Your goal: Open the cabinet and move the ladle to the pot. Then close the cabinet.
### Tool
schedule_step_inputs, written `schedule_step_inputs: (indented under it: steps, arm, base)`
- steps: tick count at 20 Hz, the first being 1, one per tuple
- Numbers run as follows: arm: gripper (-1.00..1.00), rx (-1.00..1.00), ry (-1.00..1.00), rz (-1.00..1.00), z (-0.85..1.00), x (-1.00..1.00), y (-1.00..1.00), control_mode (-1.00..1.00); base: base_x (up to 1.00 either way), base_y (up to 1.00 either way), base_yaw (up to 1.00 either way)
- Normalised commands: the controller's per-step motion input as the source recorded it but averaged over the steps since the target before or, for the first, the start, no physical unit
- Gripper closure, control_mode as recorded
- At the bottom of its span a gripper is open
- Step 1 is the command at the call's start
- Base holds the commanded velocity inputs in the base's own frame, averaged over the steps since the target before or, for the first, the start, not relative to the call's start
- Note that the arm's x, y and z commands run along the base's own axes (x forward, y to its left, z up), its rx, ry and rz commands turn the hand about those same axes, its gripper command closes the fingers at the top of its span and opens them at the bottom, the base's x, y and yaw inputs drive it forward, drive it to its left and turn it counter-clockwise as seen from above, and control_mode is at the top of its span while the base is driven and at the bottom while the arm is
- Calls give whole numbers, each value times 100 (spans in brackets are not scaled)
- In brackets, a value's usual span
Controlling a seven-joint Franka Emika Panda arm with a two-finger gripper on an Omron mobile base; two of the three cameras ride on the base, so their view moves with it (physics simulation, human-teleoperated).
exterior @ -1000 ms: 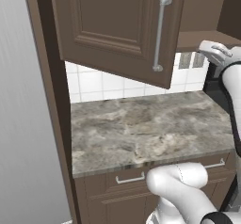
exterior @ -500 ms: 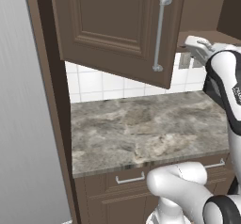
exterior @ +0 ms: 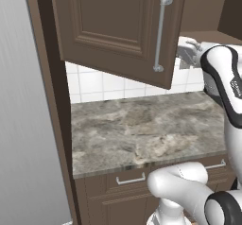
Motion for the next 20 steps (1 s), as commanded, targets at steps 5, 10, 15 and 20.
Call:
schedule_step_inputs:
  steps: [5, 10, 15, 20]
  arm:
    - [-100, 0, -4, 12, 0, 0, 44, -100]
    - [-100, 0, -7, 11, 0, -4, 41, -100]
    - [-100, 0, -12, 10, 1, -29, 49, -100]
    - [-100, 0, -12, 9, 3, -50, 61, -100]
  base:
    - [0, 0, 0]
    - [0, 0, 0]
    - [0, 0, 0]
    - [0, 0, 0]
